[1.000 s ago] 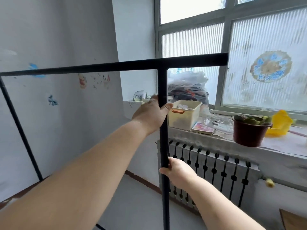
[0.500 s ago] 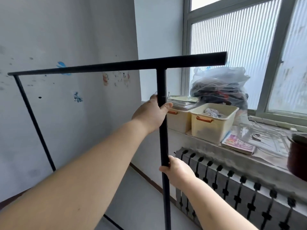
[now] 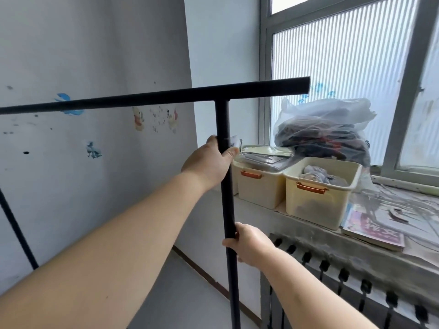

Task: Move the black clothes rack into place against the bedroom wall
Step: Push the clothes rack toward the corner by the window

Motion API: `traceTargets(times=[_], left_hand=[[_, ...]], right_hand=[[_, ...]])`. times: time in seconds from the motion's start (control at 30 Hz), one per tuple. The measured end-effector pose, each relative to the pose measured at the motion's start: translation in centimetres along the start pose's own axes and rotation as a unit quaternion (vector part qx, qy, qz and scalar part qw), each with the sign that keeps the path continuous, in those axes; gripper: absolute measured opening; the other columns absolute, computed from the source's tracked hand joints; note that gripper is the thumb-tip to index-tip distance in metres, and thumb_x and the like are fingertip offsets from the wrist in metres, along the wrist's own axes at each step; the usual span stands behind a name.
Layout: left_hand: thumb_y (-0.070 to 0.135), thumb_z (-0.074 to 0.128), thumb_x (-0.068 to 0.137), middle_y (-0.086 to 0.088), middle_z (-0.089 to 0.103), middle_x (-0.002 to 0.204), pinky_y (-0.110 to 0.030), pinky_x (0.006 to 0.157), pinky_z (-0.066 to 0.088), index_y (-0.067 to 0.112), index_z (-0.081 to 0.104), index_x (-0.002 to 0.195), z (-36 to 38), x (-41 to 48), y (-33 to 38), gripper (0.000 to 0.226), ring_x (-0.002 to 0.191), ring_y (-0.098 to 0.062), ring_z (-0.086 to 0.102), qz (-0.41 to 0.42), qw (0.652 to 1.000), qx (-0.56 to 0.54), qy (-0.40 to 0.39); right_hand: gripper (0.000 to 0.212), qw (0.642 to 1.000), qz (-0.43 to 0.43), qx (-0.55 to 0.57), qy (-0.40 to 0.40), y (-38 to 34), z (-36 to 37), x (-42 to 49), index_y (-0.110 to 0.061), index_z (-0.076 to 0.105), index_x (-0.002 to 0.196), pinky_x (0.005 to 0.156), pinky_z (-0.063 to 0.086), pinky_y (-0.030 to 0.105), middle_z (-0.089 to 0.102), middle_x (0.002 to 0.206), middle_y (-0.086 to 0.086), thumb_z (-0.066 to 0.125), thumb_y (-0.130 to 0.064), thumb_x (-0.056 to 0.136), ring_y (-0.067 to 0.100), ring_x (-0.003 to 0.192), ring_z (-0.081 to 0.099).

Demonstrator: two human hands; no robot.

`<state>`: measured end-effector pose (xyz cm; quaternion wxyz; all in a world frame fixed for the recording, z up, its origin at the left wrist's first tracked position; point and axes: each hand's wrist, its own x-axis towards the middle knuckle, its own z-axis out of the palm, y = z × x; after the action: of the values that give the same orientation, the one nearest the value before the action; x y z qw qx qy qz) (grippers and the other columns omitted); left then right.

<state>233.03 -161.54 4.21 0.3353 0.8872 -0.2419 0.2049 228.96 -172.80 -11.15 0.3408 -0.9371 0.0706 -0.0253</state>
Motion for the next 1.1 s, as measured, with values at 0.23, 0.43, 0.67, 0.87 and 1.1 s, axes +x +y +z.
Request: traceTargets(times=[0.23, 0.43, 0.67, 0.87, 1.1], left_hand=[[0.055, 0.042, 0.092, 0.002, 0.05, 0.089, -0.03, 0.07, 0.036, 0.019, 0.043, 0.114, 1.4, 5.6, -4.1, 0.043, 0.084, -0.025, 0.05, -0.017, 1.0, 0.009, 0.002], [0.056, 0.041, 0.092, -0.009, 0.06, 0.112, -0.035, 0.076, 0.043, 0.015, 0.041, 0.128, 2.7, 11.0, -7.6, 0.055, 0.103, -0.033, 0.058, -0.056, 0.998, 0.037, 0.012], [0.056, 0.042, 0.091, -0.011, 0.059, 0.117, -0.034, 0.077, 0.042, 0.016, 0.043, 0.126, 4.3, 17.0, -11.0, 0.052, 0.103, -0.031, 0.057, -0.102, 0.993, 0.051, 0.017], [0.056, 0.041, 0.091, -0.014, 0.058, 0.118, -0.037, 0.077, 0.045, 0.017, 0.042, 0.127, 5.4, 21.0, -13.5, 0.053, 0.103, -0.033, 0.057, -0.129, 0.989, 0.063, 0.037], [0.056, 0.04, 0.092, -0.012, 0.057, 0.126, -0.042, 0.089, 0.048, 0.018, 0.038, 0.134, 6.1, 25.1, -16.7, 0.057, 0.111, -0.033, 0.055, -0.159, 0.983, 0.074, 0.045]], right_hand=[[0.026, 1.0, 0.002, 0.007, -0.007, -0.4, 1.0, 7.4, -0.026, 0.058, 0.11, 0.07, 0.057, 0.034, 0.067, 0.094, -0.005, 0.061, -0.04, 0.087, 0.017, 0.072, 0.065], [0.021, 0.999, -0.023, 0.019, -0.028, -1.1, 1.5, 15.0, -0.026, 0.058, 0.104, 0.073, 0.059, 0.037, 0.068, 0.094, -0.004, 0.061, -0.039, 0.086, 0.02, 0.077, 0.069], [0.02, 0.997, -0.054, 0.012, -0.058, -1.8, 1.5, 23.4, -0.025, 0.057, 0.1, 0.067, 0.056, 0.031, 0.067, 0.094, -0.003, 0.061, -0.038, 0.086, 0.018, 0.065, 0.061], [0.015, 0.994, -0.088, 0.007, -0.064, -2.2, 2.1, 29.2, -0.024, 0.053, 0.092, 0.074, 0.058, 0.037, 0.068, 0.097, 0.001, 0.062, -0.035, 0.086, 0.021, 0.07, 0.06], [0.022, 0.993, -0.106, 0.007, -0.058, -3.3, 3.5, 35.1, -0.018, 0.058, 0.101, 0.073, 0.057, 0.036, 0.069, 0.096, 0.002, 0.062, -0.034, 0.087, 0.026, 0.081, 0.068]])
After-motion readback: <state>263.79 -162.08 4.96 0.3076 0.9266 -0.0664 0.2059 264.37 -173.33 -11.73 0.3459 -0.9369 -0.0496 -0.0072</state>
